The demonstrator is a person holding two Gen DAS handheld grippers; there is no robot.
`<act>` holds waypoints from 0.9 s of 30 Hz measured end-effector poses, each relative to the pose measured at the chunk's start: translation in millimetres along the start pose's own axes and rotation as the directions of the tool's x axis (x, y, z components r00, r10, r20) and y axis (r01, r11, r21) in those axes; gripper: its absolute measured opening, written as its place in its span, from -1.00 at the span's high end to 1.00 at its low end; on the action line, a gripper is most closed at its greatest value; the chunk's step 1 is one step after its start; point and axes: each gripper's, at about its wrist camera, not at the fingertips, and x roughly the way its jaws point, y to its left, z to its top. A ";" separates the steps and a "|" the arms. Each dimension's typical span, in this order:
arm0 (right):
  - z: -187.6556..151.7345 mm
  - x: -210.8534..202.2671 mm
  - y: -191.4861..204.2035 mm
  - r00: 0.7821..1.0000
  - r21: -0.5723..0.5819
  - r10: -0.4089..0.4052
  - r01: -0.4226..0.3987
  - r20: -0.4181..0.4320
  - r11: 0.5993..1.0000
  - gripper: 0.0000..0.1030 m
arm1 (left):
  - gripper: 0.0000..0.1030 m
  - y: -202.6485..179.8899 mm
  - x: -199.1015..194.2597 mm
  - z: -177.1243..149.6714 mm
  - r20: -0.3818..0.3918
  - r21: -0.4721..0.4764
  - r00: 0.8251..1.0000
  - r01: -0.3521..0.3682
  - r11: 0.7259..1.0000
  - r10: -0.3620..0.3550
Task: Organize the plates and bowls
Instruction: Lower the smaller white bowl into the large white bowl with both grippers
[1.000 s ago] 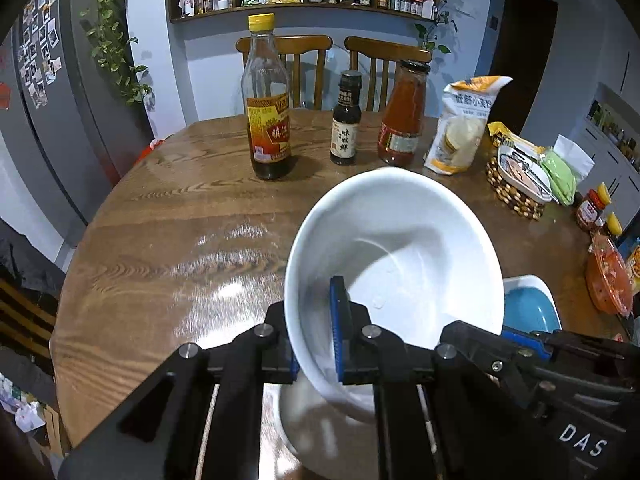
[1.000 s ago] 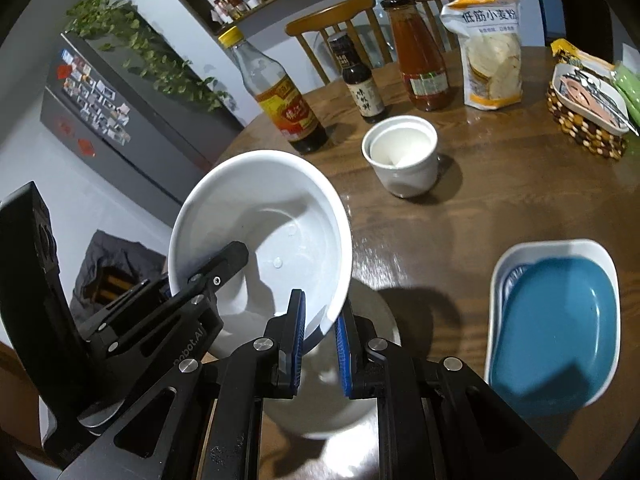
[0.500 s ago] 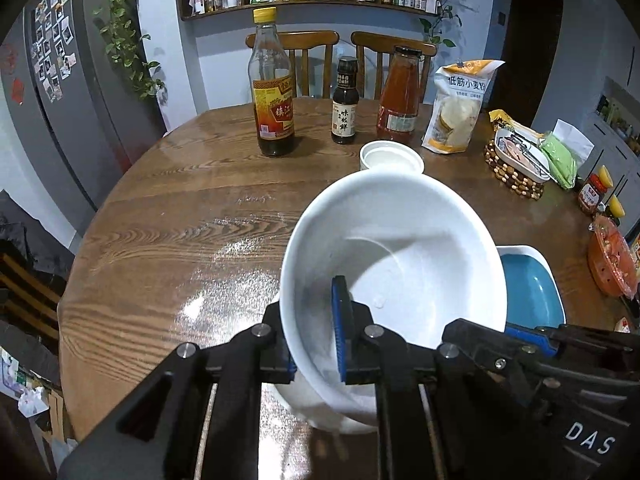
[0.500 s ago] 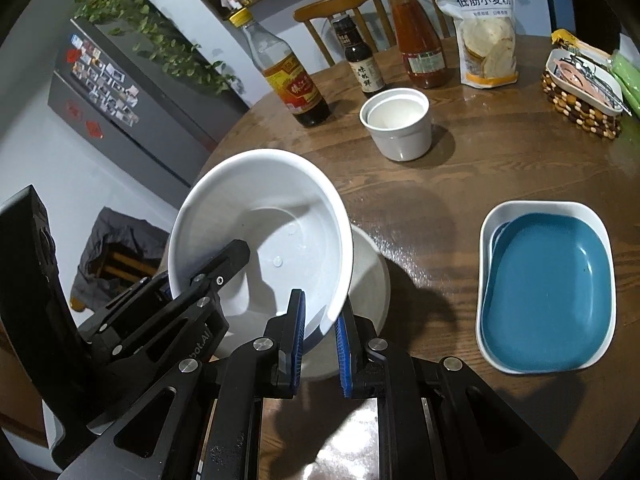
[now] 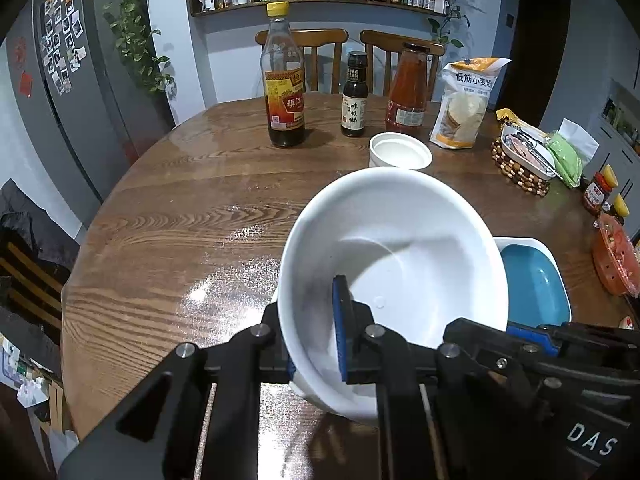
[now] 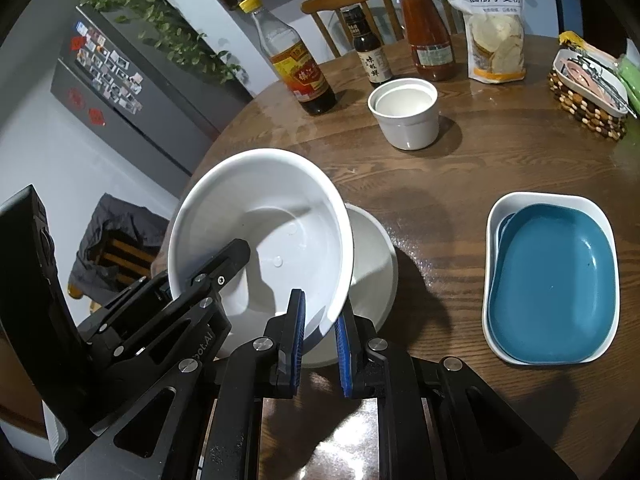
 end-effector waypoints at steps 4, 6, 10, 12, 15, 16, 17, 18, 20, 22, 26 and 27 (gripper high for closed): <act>0.1 1.7 -1.5 1.000 0.003 -0.001 0.001 -0.007 1.000 0.68 | 0.73 -0.6 2.5 -0.4 -0.007 -0.001 1.000 0.001 1.000 -0.001; 0.1 2.5 -1.6 1.000 0.005 -0.003 0.003 -0.010 1.000 0.68 | 0.73 -0.7 4.2 -0.3 -0.013 -0.002 1.000 0.003 1.000 -0.003; -0.2 5.7 -2.5 1.000 0.012 -0.006 0.006 -0.020 1.000 0.68 | 0.73 -0.4 9.0 -1.6 -0.027 -0.003 1.000 0.007 1.000 -0.007; -0.2 7.9 -3.6 1.000 0.015 -0.005 0.006 -0.026 1.000 0.68 | 0.73 -0.5 11.4 -1.5 -0.034 -0.003 0.999 0.007 1.000 -0.007; 0.1 11.8 -5.1 0.999 0.022 -0.006 0.006 -0.036 1.000 0.68 | 0.73 -1.0 15.3 -2.1 -0.044 -0.003 0.999 0.006 1.000 -0.006; 0.0 12.8 -5.2 0.999 0.024 -0.005 0.006 -0.039 1.000 0.68 | 0.73 -0.7 16.4 -2.0 -0.048 -0.004 0.999 0.007 1.000 -0.007; 0.2 14.3 -5.4 0.999 0.027 -0.006 0.007 -0.043 1.000 0.68 | 0.73 -0.7 18.0 -1.9 -0.052 -0.005 0.999 0.007 1.000 -0.007; 0.4 15.5 -5.2 0.999 0.028 -0.007 0.009 -0.046 1.000 0.68 | 0.73 -0.7 19.9 -1.6 -0.057 -0.004 0.998 0.007 1.000 -0.007; 1.3 18.2 -5.4 0.999 0.030 -0.009 0.011 -0.052 0.999 0.68 | 0.72 0.7 23.5 -1.5 -0.066 -0.007 0.998 0.009 1.000 -0.009; 1.8 21.3 -5.6 0.998 0.031 -0.010 0.012 -0.059 0.999 0.68 | 0.72 2.2 26.9 -0.9 -0.074 -0.011 0.997 0.009 1.000 -0.009; 3.4 27.3 -4.7 0.997 0.032 -0.013 0.015 -0.070 0.999 0.68 | 0.73 4.4 31.7 -1.1 -0.088 -0.015 0.996 0.012 1.000 -0.013; 3.6 28.7 -4.6 0.997 0.033 -0.014 0.017 -0.073 0.999 0.68 | 0.72 4.2 33.3 -1.4 -0.092 -0.015 0.996 0.012 1.000 -0.014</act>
